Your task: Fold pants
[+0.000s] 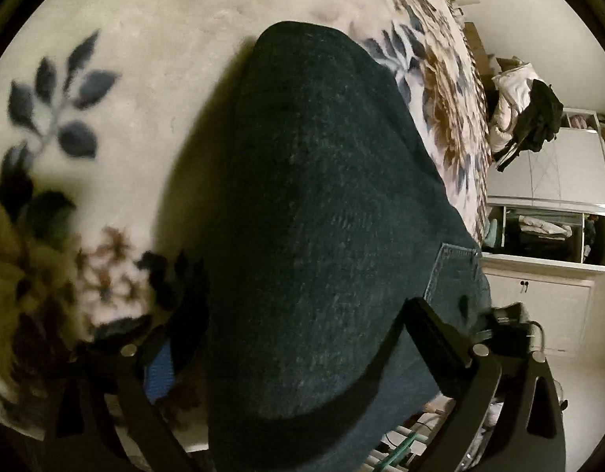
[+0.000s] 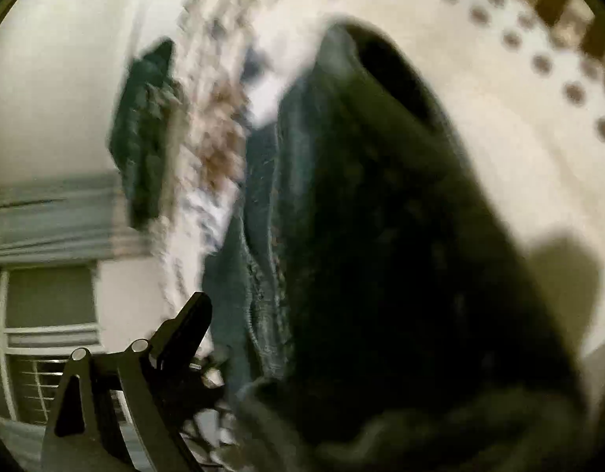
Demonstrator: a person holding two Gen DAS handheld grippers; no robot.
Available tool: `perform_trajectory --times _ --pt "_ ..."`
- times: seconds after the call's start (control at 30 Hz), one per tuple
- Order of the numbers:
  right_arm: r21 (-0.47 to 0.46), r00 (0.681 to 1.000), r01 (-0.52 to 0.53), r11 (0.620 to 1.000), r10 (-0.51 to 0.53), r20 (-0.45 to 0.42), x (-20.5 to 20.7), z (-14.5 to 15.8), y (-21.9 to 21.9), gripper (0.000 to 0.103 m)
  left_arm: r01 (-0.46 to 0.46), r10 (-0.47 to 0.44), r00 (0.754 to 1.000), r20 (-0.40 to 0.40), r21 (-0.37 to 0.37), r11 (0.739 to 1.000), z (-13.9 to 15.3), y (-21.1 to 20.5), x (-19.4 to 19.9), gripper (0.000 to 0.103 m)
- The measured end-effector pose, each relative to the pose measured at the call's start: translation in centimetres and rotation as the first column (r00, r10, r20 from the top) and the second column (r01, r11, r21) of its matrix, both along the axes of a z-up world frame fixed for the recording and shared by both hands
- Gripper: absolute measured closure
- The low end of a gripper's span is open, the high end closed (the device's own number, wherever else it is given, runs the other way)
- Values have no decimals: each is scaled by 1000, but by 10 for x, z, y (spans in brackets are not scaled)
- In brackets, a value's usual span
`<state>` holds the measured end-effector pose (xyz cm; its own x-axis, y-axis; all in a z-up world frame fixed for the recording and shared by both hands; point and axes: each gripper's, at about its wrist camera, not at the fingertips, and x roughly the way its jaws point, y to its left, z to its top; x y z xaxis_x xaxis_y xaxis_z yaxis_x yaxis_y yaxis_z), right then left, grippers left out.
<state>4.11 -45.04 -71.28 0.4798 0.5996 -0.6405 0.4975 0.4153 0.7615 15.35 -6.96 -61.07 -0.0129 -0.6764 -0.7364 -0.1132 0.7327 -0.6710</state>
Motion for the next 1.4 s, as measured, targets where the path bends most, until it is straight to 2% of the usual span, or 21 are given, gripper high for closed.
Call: perform_trajectory --times 0.17,0.33,0.4,0.5,0.57,0.7,0.8,0.87,0.9,0.93,0.97,1.0,1.07,1.17,1.4 --pt "8 999 2 1000 -2 -38 -23 1 1 11 -6 6 1000 -26 -3 1000 -1 2 2 0" --pt "103 992 82 991 -72 -102 -59 -16 6 11 -2 2 1000 -18 1 1000 0 1 1 0" --pt "150 992 103 983 -90 -89 -59 -22 11 11 -9 9 1000 -21 -1 1000 -1 1 1 0" --pt "199 992 126 972 -121 -37 -37 -29 34 9 -8 8 1000 -24 -1 1000 -1 2 1 0" --pt "203 987 160 966 -159 -19 -42 -34 36 2 -4 4 1000 -29 0 1000 -2 2 0 0" --pt "252 968 243 937 -252 3 -45 -38 42 2 -19 19 999 -42 3 1000 -2 -1 4 0" --pt "245 962 256 935 -270 24 -47 -37 49 4 -41 42 998 -52 11 999 -3 -1 4 0" --pt "218 962 264 940 -274 16 -45 -37 54 12 -47 48 998 -45 13 999 -1 -2 4 0" --pt "196 963 263 945 -270 11 -45 -36 56 32 -50 50 999 -19 0 999 2 -3 3 4" --pt "153 966 258 954 -260 -6 -44 -35 59 45 -48 48 999 3 -1 999 6 -3 2 20" --pt "139 966 259 956 -260 -8 -43 -34 61 46 -38 37 999 29 31 999 10 -4 1 36" --pt "127 964 265 956 -266 -14 -44 -32 63 49 -32 30 998 49 44 999 13 -4 -2 42" --pt "92 965 263 960 -263 -17 -42 -24 68 52 -38 35 996 82 37 999 20 1 -8 62" --pt "34 970 245 969 -245 -9 -40 -5 79 55 -39 33 989 143 39 998 39 4 -17 70" --pt "-10 976 215 977 -215 36 -32 46 98 58 -72 68 978 198 12 997 93 13 -20 73"
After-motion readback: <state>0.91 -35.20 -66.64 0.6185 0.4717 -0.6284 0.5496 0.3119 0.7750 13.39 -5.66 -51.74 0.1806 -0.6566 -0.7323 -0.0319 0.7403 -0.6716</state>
